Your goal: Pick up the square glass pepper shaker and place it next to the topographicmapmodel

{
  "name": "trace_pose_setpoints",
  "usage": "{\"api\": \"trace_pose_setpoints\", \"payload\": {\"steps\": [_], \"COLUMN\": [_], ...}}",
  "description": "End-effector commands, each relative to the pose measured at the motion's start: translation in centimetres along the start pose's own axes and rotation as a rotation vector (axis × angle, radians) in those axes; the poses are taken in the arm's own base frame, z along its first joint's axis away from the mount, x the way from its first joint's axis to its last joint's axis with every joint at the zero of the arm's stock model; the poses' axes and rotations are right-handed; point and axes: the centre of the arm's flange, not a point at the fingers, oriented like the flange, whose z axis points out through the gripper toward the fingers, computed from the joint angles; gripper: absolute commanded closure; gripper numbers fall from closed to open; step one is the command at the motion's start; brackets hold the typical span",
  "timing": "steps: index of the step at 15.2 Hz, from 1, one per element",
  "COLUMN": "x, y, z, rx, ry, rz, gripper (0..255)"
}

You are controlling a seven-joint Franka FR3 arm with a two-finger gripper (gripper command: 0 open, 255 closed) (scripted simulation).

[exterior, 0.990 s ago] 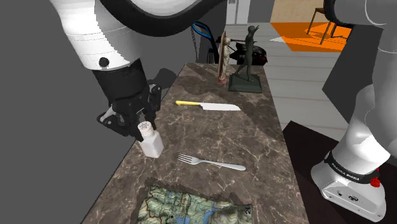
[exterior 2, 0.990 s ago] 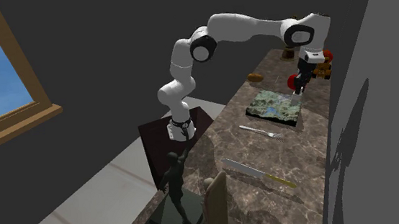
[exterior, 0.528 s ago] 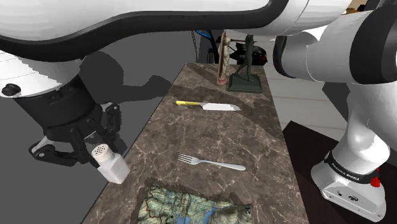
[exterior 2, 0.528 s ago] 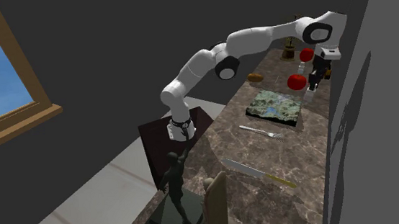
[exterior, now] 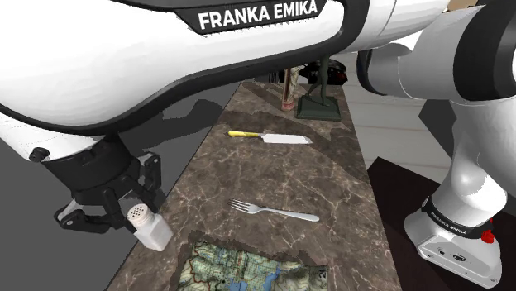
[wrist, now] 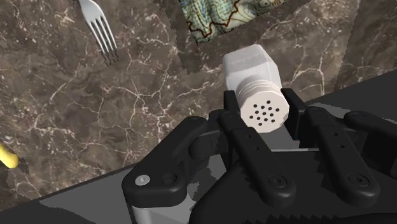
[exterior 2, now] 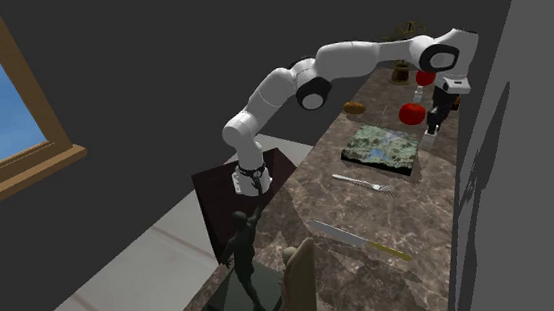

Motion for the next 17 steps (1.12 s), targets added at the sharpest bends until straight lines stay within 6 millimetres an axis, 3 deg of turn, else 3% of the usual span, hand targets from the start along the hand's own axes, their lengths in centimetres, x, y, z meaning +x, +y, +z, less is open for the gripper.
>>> {"api": "trace_pose_setpoints", "payload": {"steps": [1, 17], "x": [0.0, 0.1], "y": [-0.2, -0.5], "z": [1.1, 9.6], "rx": [0.001, 0.001], "ry": [0.0, 0.0], "rz": [0.0, 0.0], "gripper": [255, 255]}}
